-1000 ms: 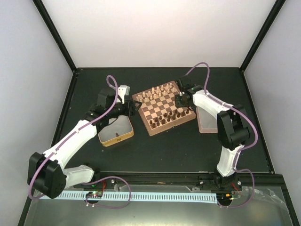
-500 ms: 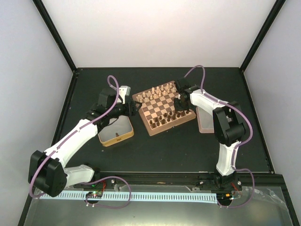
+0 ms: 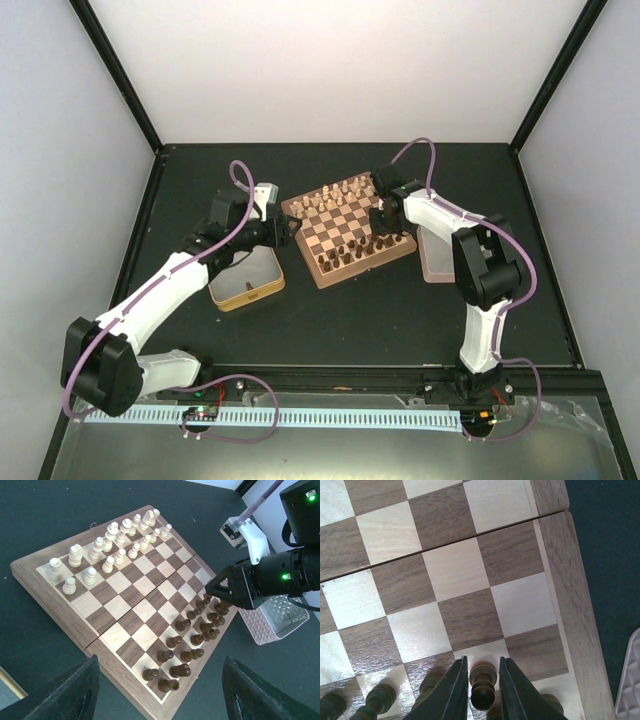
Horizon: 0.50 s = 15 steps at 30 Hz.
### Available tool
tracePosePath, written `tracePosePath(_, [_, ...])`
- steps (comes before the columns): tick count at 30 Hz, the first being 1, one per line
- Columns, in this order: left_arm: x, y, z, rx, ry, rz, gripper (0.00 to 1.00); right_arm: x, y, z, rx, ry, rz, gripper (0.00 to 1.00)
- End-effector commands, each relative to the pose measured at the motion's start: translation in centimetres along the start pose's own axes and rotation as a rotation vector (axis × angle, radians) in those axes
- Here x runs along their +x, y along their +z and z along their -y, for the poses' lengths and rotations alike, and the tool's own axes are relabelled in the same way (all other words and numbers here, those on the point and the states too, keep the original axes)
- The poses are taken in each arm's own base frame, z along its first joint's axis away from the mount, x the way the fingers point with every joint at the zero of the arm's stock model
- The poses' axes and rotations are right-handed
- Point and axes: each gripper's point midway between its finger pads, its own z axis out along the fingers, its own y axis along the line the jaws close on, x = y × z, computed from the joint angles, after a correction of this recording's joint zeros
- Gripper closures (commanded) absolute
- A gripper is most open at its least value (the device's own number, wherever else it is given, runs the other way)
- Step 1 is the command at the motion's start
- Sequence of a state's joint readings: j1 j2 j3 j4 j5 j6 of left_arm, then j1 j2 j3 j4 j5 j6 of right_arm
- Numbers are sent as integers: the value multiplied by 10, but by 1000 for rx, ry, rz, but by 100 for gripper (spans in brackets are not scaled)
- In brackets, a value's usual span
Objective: Set up the chess pieces on the board
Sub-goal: Place the chess piece on the chessboard.
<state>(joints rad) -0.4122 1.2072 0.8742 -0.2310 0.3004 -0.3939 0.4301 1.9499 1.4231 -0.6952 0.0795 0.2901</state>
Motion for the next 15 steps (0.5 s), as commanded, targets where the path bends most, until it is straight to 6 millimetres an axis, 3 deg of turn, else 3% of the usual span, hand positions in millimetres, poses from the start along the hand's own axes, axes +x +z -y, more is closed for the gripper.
tracePosePath(1, [0, 2, -3, -4, -11, -8, 32, -9, -1, 1, 4, 0, 21, 81])
tracePosePath(8, [0, 0, -7, -32, -38, -8, 32, -18, -23, 1, -7, 33, 77, 77])
tracePosePath(15, [16, -16, -44, -232, -136, -56, 31, -31, -75, 5, -38, 112, 221, 65])
